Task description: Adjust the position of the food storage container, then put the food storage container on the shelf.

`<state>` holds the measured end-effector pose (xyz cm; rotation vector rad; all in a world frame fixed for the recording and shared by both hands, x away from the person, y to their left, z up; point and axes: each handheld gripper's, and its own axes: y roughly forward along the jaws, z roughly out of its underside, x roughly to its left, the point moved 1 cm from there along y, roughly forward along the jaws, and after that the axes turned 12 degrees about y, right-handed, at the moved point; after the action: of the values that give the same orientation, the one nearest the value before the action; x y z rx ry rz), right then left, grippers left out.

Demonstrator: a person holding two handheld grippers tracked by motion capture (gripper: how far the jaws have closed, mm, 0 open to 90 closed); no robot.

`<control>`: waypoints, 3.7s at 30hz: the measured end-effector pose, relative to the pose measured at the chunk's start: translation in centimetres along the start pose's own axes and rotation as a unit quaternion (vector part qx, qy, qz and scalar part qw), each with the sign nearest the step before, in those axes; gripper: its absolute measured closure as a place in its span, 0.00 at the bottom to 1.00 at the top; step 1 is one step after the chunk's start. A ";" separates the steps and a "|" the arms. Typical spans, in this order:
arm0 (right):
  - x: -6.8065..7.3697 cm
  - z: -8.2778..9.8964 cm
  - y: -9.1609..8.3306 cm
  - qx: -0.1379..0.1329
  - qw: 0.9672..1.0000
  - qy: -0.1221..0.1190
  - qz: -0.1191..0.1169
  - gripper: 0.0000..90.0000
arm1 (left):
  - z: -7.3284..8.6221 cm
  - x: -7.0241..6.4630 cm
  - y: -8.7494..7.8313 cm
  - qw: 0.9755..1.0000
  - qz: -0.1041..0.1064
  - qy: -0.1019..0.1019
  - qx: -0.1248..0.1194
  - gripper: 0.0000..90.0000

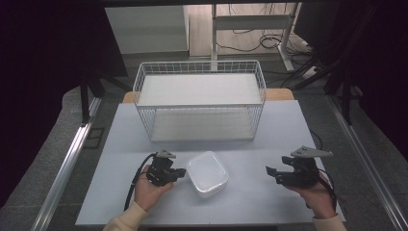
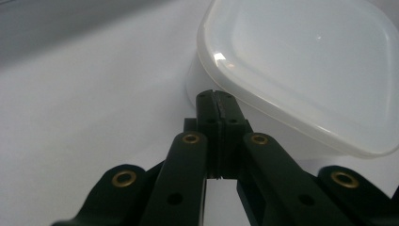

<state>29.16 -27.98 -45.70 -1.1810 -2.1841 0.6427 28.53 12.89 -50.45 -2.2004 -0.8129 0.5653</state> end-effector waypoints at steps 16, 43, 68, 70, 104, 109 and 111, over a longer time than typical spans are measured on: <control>-0.2 0.1 0.0 0.002 1.000 0.001 0.002 0.27 | -2.7 0.8 2.6 1.000 0.002 0.003 -0.001 1.00; 0.5 0.1 0.4 0.003 1.000 -0.001 -0.015 0.27 | -1.3 1.5 -3.1 0.996 0.004 -0.043 -0.079 0.40; 2.6 -0.5 0.9 0.000 0.998 0.000 -0.066 0.25 | -1.5 1.6 -3.6 0.993 0.033 -0.061 -0.093 0.39; 3.0 -0.7 1.1 -0.002 0.997 0.001 -0.073 0.25 | -1.7 1.6 -3.5 0.992 0.040 -0.064 -0.096 0.39; 6.8 -3.1 9.7 0.068 0.982 0.090 -0.155 0.37 | -3.7 2.4 0.8 0.983 0.116 -0.118 -0.077 0.39; 6.7 -2.7 10.2 0.078 0.981 0.094 -0.152 0.38 | -3.4 2.3 1.3 0.980 0.128 -0.129 -0.075 0.40; 6.7 -2.6 10.2 0.080 0.980 0.099 -0.155 0.40 | -3.4 2.3 1.4 0.980 0.128 -0.130 -0.075 0.40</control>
<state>33.92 -16.81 -48.71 -0.7657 -2.0454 0.5311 32.72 12.14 -49.66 -2.4218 -0.7268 0.9625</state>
